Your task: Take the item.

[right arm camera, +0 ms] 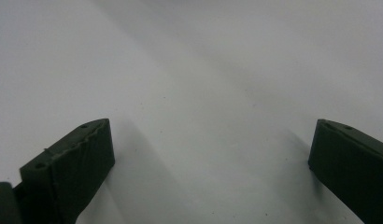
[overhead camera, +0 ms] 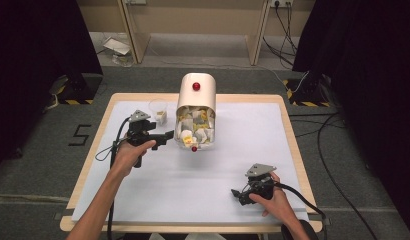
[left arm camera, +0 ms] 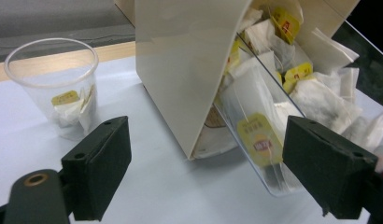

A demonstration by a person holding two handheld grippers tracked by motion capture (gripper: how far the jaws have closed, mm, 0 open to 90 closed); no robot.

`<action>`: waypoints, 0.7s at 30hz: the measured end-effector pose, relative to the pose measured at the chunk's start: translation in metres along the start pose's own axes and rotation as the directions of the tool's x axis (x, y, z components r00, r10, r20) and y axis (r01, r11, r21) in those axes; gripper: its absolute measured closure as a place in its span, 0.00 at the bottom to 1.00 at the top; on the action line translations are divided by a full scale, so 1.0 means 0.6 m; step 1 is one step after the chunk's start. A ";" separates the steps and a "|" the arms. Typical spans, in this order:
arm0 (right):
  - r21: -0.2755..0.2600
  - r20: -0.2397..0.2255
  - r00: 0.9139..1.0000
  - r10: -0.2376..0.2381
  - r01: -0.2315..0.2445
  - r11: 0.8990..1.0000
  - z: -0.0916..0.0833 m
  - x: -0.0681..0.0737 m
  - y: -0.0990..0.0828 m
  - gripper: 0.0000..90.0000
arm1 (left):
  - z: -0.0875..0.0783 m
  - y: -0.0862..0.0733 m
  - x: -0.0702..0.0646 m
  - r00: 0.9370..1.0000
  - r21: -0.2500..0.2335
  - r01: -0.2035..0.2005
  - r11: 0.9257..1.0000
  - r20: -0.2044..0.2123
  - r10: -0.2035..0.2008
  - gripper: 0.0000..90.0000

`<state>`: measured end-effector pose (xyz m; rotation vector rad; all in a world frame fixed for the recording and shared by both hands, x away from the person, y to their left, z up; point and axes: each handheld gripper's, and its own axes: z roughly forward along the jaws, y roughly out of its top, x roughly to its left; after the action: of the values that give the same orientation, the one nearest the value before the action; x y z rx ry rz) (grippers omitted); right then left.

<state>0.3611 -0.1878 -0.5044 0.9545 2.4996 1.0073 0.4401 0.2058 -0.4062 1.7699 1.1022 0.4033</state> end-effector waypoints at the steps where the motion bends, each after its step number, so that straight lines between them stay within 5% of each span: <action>1: 0.000 0.000 1.000 0.000 0.000 1.000 0.000 0.000 0.000 0.01 | -0.002 -0.004 -0.001 1.000 0.000 0.001 1.000 0.004 -0.001 0.16; 21: 0.000 0.000 1.000 -0.002 0.002 1.000 0.000 0.000 0.000 0.01 | -0.026 -0.088 -0.018 1.000 0.002 -0.024 1.000 0.017 0.024 0.16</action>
<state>0.3612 -0.1878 -0.5044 0.9523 2.4995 1.0069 0.3972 0.2116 -0.4419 1.7867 1.0707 0.4013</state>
